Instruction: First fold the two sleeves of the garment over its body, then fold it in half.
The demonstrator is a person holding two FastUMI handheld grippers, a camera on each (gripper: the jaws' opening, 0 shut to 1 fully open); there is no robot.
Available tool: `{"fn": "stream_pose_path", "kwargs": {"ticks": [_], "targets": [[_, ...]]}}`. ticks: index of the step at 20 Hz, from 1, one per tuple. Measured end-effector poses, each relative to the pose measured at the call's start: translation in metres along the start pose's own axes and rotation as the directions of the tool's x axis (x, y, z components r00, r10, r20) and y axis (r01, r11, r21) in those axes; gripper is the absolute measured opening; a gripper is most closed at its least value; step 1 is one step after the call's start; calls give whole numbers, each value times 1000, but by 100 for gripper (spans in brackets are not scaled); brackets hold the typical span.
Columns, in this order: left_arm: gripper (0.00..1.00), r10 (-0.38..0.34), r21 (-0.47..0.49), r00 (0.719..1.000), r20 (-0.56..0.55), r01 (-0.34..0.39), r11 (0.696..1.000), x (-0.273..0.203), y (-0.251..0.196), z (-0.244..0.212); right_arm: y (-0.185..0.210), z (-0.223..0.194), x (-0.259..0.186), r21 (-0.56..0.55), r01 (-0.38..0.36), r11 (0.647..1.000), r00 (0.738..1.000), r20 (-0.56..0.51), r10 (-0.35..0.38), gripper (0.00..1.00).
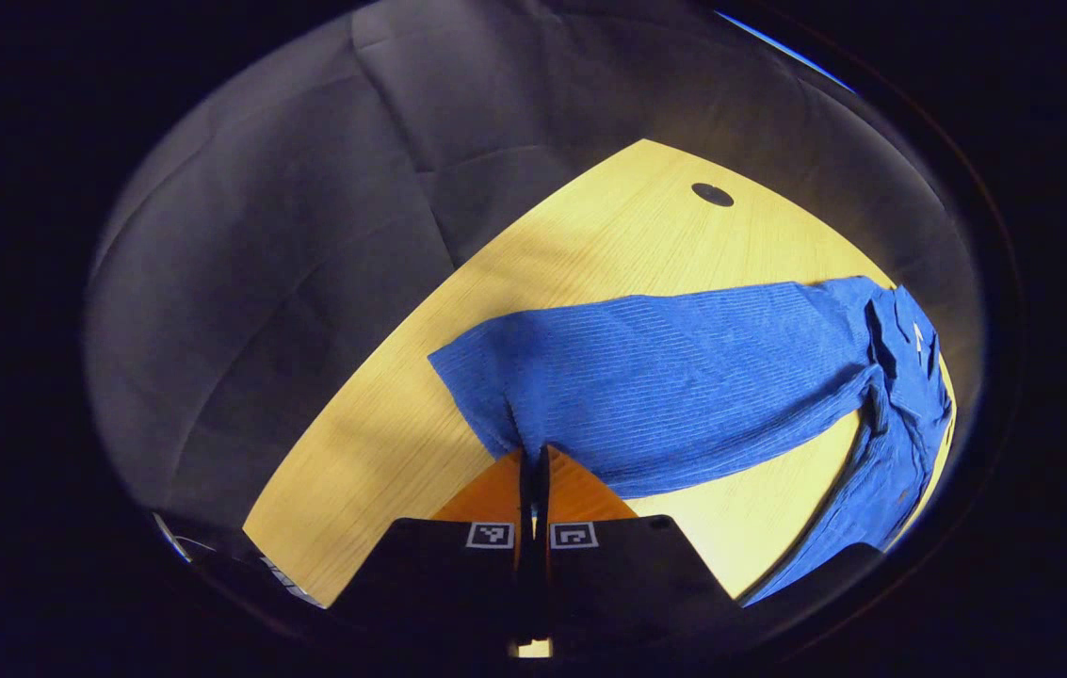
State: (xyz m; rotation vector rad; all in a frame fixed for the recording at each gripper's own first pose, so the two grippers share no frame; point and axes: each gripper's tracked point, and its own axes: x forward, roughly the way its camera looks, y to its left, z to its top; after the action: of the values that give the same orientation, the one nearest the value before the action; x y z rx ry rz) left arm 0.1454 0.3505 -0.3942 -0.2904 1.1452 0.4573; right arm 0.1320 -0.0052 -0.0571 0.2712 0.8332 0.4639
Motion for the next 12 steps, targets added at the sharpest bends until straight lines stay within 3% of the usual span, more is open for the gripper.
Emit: {"fn": "stream_pose_path", "kwargs": {"ticks": [2,6,9,12], "targets": [[0,-33,12,999,0,33,999,-8,-2,9,-7,-7,-12,10,13,1000,1000,6,-13,95],[0,-131,-3,983,130,132,991,-59,-15,56,-21,-8,-18,27,23,999,1000,17,-23,95],[0,-194,73,948,252,181,981,-122,-25,94,-26,-4,-16,41,5,999,1000,30,-6,95],[0,-282,183,890,358,229,956,-186,-63,134,-27,-1,-13,51,-27,998,999,33,26,95]]}}
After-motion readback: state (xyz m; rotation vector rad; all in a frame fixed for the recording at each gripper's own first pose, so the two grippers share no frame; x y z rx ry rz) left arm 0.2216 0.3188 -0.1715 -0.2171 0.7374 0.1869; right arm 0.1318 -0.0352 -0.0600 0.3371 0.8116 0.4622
